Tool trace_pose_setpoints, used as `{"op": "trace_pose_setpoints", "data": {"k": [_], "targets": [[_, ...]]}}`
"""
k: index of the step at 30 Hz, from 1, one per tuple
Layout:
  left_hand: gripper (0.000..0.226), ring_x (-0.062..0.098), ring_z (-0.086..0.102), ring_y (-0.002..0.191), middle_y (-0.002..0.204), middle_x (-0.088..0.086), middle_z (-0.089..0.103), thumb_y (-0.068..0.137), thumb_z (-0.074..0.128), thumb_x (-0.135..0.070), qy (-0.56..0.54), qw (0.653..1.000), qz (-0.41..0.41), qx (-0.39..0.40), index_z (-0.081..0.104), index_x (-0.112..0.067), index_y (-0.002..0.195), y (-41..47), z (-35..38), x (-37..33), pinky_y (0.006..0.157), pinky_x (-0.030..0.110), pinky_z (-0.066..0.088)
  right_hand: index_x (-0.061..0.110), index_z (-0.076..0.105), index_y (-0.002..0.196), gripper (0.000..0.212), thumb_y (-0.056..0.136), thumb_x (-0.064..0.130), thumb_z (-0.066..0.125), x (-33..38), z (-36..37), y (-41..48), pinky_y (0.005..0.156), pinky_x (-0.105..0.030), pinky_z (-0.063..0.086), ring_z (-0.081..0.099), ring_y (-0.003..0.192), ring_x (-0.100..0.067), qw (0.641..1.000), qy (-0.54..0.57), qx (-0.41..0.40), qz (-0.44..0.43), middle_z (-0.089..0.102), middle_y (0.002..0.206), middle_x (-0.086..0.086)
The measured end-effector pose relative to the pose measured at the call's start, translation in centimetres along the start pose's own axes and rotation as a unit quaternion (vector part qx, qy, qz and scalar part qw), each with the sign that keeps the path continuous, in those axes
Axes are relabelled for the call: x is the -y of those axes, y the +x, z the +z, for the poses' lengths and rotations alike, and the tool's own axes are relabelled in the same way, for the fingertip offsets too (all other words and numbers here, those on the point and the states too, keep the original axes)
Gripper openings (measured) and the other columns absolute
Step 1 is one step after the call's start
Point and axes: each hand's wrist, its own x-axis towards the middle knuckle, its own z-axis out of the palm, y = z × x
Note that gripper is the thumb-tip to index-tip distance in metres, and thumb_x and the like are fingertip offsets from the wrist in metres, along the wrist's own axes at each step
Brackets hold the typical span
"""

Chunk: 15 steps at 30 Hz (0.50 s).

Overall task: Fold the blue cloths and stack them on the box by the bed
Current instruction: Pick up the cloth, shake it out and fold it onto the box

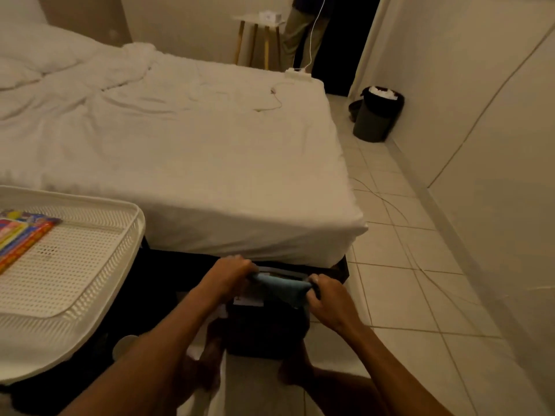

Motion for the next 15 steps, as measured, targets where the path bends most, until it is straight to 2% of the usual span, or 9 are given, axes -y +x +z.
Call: {"op": "trace_pose_setpoints", "data": {"k": [2,5,8,10,12,15], "targets": [[0.031,0.031,0.062,0.11,0.116,0.008,0.068,0.087,0.059,-0.022,0.01,0.999,0.006,0.036,0.068,-0.025,0.117,1.4,-3.3,-0.5,0.084,0.034,0.047,0.024,0.063,0.095,0.012,0.09,0.024,0.052,0.7,-1.0,-0.2,0.067,-0.026,0.054,0.061,0.077,-0.008,0.999,0.019,-0.016,0.022,0.065,0.088,0.007],[0.031,0.032,0.062,0.11,0.116,0.01,0.068,0.085,0.06,-0.017,0.004,0.998,0.025,0.053,0.069,-0.021,0.114,2.8,-7.4,-1.1,0.084,0.033,0.046,0.029,0.063,0.1,0.018,0.084,0.03,0.053,2.0,-2.5,-0.9,0.069,-0.028,0.056,0.063,0.081,-0.006,0.998,0.053,-0.009,0.044,0.066,0.092,0.011],[0.032,0.028,0.06,0.113,0.121,0.006,0.065,0.087,0.063,-0.021,0.016,0.998,0.034,0.042,0.067,-0.025,0.118,3.2,-11.0,-1.9,0.086,0.033,0.044,0.032,0.058,0.115,0.046,0.076,0.054,0.053,4.0,-3.9,-1.1,0.083,-0.035,0.059,0.064,0.097,-0.008,0.994,0.106,-0.002,0.035,0.064,0.108,0.01],[0.033,0.026,0.059,0.113,0.123,0.004,0.063,0.089,0.064,-0.024,0.03,0.999,0.036,0.025,0.065,-0.028,0.121,2.7,-13.3,-2.7,0.083,0.03,0.042,0.03,0.055,0.125,0.061,0.074,0.065,0.058,5.9,-4.8,-1.1,0.088,-0.032,0.056,0.06,0.107,-0.009,0.994,0.111,-0.007,0.015,0.06,0.119,0.01],[0.032,0.023,0.06,0.11,0.121,0.004,0.063,0.089,0.064,-0.022,0.027,0.999,0.042,0.017,0.064,-0.027,0.12,2.0,-15.1,-3.4,0.081,0.029,0.041,0.026,0.053,0.128,0.065,0.076,0.061,0.068,7.7,-5.5,-0.9,0.087,-0.026,0.055,0.059,0.109,-0.009,0.993,0.113,-0.018,-0.009,0.059,0.122,0.008],[0.03,0.021,0.062,0.103,0.116,0.003,0.065,0.088,0.065,-0.021,0.02,0.999,0.041,0.01,0.066,-0.023,0.118,-0.2,-17.5,-4.0,0.079,0.027,0.045,0.021,0.055,0.128,0.059,0.078,0.044,0.077,10.5,-6.5,-1.0,0.08,-0.021,0.055,0.062,0.102,-0.011,0.992,0.116,-0.039,-0.03,0.061,0.119,0.001]]}}
